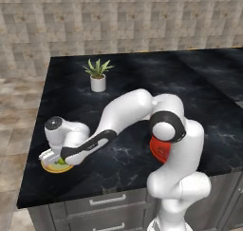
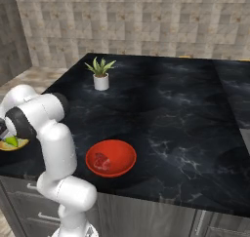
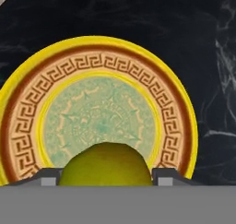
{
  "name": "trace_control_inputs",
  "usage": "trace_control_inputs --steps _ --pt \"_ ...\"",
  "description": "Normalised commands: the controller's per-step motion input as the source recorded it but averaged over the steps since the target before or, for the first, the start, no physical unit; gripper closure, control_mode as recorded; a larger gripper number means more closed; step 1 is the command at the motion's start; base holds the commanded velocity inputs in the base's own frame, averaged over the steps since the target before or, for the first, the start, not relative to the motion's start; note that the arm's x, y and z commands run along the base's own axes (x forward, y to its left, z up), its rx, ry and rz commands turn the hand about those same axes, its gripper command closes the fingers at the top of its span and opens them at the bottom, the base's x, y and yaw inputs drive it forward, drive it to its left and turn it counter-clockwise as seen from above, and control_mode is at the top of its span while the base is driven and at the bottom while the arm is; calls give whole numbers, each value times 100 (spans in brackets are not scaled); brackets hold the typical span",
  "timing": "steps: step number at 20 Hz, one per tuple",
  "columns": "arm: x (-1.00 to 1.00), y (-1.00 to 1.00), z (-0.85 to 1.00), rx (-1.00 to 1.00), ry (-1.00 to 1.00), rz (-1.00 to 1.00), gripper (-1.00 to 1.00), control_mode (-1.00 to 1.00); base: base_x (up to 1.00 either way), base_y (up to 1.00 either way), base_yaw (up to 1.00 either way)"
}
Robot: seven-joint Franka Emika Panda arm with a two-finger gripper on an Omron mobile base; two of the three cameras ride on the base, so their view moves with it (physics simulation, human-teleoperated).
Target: Remove the pear from the bowl and place it on the small plate. Then place the bowl with only the steak in the microwave, close the door, and press the start button to microwave the steak.
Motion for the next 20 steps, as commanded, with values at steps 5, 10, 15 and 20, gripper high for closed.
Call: trace_control_inputs --steps 5,10,15,20 --pt "14 17 0 0 0 0 -100 -100 0 0 0" --pt "28 -4 0 1 0 0 -100 -100 0 0 0" --pt "-3 -37 -2 4 -11 0 -100 -100 0 0 0" --pt "-51 -64 1 9 -24 -1 -100 -100 0 0 0"
